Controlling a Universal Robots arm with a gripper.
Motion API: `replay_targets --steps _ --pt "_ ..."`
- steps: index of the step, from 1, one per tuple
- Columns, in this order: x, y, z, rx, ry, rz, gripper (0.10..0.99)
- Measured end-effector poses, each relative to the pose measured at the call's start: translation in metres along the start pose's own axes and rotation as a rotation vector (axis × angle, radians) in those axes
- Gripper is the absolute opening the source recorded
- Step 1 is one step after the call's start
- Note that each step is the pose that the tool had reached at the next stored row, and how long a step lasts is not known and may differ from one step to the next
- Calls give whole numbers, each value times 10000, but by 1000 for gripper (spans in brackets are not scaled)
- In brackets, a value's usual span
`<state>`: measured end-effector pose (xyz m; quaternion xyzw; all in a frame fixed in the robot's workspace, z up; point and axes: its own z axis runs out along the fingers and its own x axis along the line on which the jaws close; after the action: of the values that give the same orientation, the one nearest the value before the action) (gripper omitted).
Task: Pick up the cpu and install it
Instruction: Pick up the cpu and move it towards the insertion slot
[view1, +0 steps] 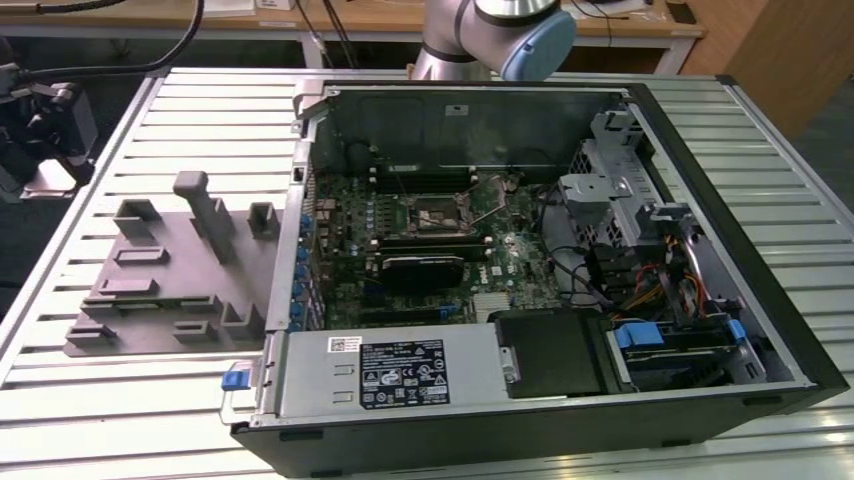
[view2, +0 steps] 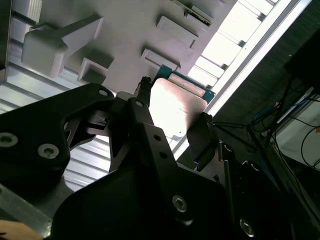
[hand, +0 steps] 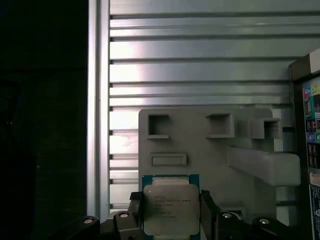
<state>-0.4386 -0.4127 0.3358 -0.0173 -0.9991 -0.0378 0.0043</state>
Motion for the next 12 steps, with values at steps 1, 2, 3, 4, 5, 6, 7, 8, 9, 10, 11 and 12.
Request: replay_targets --steps 1,2,3,4,5,6,7,8,9,10,11,12 --pt "0 2 -13 0 0 0 541" --pt "0 3 -25 0 0 0 541" --pt "1 5 -37 0 0 0 541" --pt "1 7 -51 0 0 0 541" --pt "1 8 -64 0 0 0 541" --pt "1 10 -76 0 0 0 541" --pt "1 11 -89 1 0 0 541" --pt "1 13 -101 1 1 0 541" --pt "1 15 -114 0 0 0 541" --pt "2 17 -126 0 0 0 541" --pt "2 19 -140 0 0 0 541" --pt "2 22 -153 0 0 0 541"
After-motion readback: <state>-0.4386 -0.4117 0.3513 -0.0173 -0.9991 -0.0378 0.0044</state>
